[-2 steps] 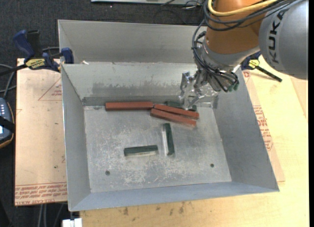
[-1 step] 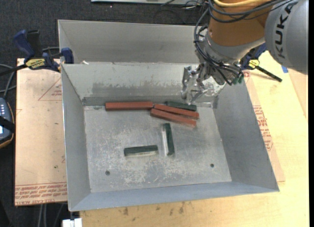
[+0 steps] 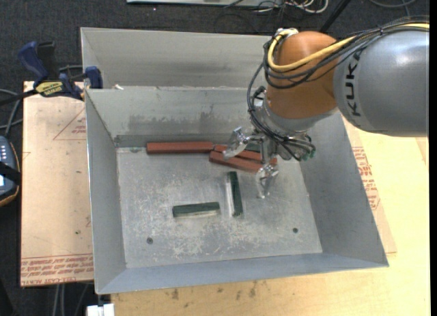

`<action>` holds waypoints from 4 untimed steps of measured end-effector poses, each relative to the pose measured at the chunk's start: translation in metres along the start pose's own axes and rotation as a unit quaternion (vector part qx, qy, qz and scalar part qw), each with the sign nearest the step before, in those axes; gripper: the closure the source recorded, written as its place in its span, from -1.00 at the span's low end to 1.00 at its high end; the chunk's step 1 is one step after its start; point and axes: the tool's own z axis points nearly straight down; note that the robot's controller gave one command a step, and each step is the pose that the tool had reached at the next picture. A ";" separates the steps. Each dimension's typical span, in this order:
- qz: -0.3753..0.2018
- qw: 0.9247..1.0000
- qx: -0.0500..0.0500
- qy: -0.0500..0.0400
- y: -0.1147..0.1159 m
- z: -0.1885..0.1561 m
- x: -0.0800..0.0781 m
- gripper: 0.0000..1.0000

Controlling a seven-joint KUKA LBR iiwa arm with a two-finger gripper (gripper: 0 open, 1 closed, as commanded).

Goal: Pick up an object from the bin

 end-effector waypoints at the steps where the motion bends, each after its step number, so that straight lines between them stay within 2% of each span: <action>1: 0.000 1.000 0.002 -0.003 -0.001 -0.004 -0.002 -1.00; 2: -0.031 0.999 0.005 -0.006 0.008 0.014 -0.016 -1.00; 3: -0.184 0.983 0.002 -0.002 0.041 0.055 -0.030 -1.00; 4: -0.250 0.968 0.004 -0.005 0.044 0.064 -0.019 -1.00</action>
Offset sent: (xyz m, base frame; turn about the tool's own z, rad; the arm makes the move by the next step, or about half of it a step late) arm 0.0158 0.0561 -0.0628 -0.2040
